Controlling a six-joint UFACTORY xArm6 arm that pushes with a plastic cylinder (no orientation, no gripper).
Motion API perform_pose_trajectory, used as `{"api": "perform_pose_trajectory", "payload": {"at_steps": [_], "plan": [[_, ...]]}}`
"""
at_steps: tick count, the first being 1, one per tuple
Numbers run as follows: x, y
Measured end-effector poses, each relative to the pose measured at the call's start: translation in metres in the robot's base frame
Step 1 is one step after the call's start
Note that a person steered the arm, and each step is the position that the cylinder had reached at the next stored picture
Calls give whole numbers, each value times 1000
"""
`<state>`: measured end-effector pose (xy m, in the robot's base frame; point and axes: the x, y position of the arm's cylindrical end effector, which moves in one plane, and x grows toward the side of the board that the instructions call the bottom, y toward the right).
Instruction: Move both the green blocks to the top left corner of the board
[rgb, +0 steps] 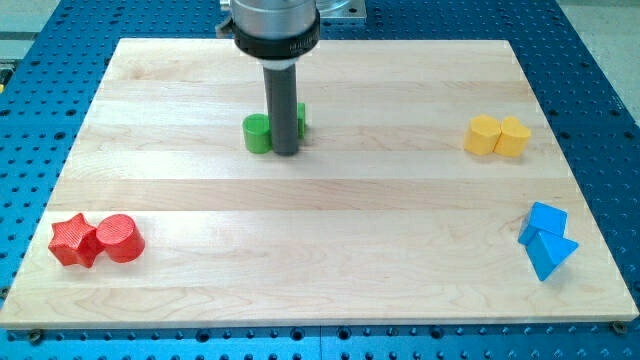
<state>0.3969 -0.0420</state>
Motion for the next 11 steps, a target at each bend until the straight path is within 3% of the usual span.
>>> {"api": "perform_pose_trajectory", "payload": {"at_steps": [2, 3, 4, 5, 6, 7, 8, 9, 10, 11], "plan": [[-32, -82], [-27, -81], [-56, -124], [-44, -108], [11, -97], [-17, -155], [-85, -186], [-107, -172], [-41, -119], [25, -20]]}}
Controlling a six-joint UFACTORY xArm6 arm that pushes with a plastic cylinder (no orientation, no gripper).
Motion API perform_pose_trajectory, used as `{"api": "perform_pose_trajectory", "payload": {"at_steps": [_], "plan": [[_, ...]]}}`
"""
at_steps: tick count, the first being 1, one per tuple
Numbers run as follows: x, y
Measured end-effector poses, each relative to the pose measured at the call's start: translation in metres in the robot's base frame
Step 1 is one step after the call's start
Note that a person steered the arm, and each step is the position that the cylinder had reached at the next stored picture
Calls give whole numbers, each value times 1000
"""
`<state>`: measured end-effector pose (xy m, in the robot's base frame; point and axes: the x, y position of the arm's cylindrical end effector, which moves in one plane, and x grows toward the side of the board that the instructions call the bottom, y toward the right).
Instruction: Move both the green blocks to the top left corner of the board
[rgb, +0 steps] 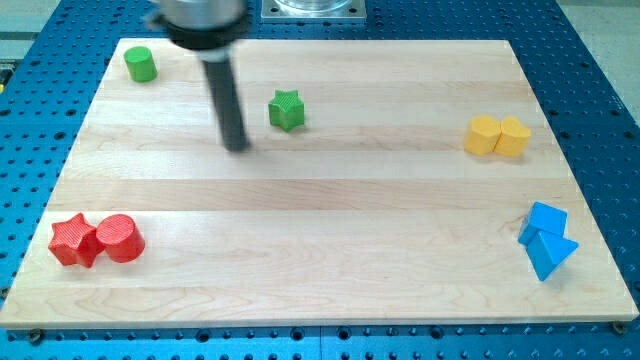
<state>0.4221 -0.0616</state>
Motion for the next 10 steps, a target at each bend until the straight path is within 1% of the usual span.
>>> {"api": "perform_pose_trajectory", "payload": {"at_steps": [1, 2, 3, 4, 5, 6, 7, 8, 9, 10], "plan": [[2, 68], [-43, 46], [-86, -29], [-86, -49], [-74, -10], [-108, -19], [-128, -82], [-136, -92], [-112, 20], [-39, 107]]}}
